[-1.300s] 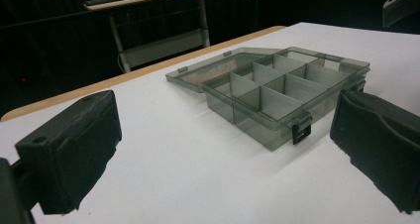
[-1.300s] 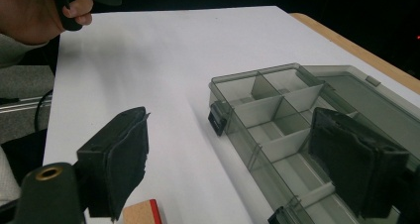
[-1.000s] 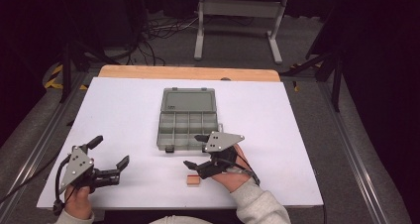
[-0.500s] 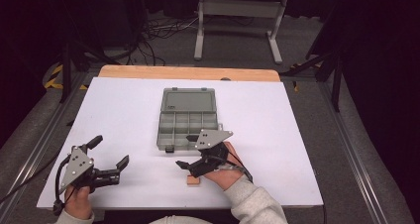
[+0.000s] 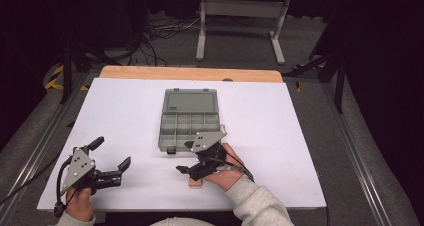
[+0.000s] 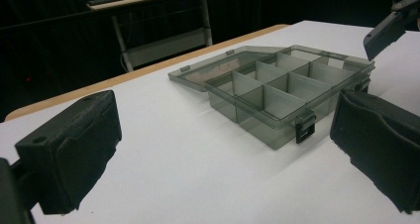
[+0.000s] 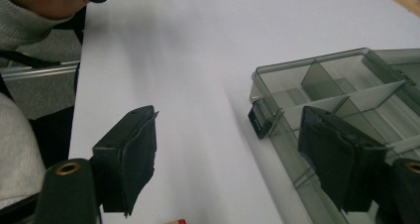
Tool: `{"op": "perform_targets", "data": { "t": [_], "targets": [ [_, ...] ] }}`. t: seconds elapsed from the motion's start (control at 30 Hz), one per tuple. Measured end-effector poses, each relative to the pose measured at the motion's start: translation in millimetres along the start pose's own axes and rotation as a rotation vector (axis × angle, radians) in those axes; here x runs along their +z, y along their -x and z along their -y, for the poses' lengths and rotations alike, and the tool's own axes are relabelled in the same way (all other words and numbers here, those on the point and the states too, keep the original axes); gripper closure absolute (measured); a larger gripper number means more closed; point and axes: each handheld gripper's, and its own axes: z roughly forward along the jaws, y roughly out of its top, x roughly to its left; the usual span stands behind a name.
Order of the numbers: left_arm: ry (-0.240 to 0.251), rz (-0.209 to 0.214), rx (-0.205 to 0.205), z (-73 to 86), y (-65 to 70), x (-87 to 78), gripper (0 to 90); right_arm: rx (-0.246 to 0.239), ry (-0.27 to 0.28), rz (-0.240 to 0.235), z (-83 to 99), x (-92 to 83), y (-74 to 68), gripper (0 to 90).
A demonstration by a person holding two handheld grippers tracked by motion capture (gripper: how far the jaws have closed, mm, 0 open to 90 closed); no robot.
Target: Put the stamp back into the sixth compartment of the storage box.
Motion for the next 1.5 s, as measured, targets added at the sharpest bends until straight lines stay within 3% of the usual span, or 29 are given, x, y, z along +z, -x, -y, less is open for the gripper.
{"op": "perform_targets", "data": {
  "t": [0.43, 0.67, 0.97, 1.5],
  "targets": [
    [-0.002, 0.002, 0.002, 0.3, 0.0, 0.1, 0.4, -0.043, -0.192, -0.091, 0.9, 10.6, -0.7, 29.6],
    [-0.004, 0.003, 0.005, 0.4, -0.2, 0.2, 0.4, -0.063, -0.273, -0.104, 1.5, 13.2, -3.1, 30.5],
    [-0.006, 0.006, 0.002, 0.6, -0.4, 0.5, 0.4, -0.107, -0.342, -0.116, 2.6, 15.0, -6.3, 32.9],
    [-0.008, 0.004, 0.003, 1.2, -0.7, 1.1, 0.4, -0.135, -0.461, -0.135, 6.8, 19.4, -10.8, 38.8]
  ]
}}
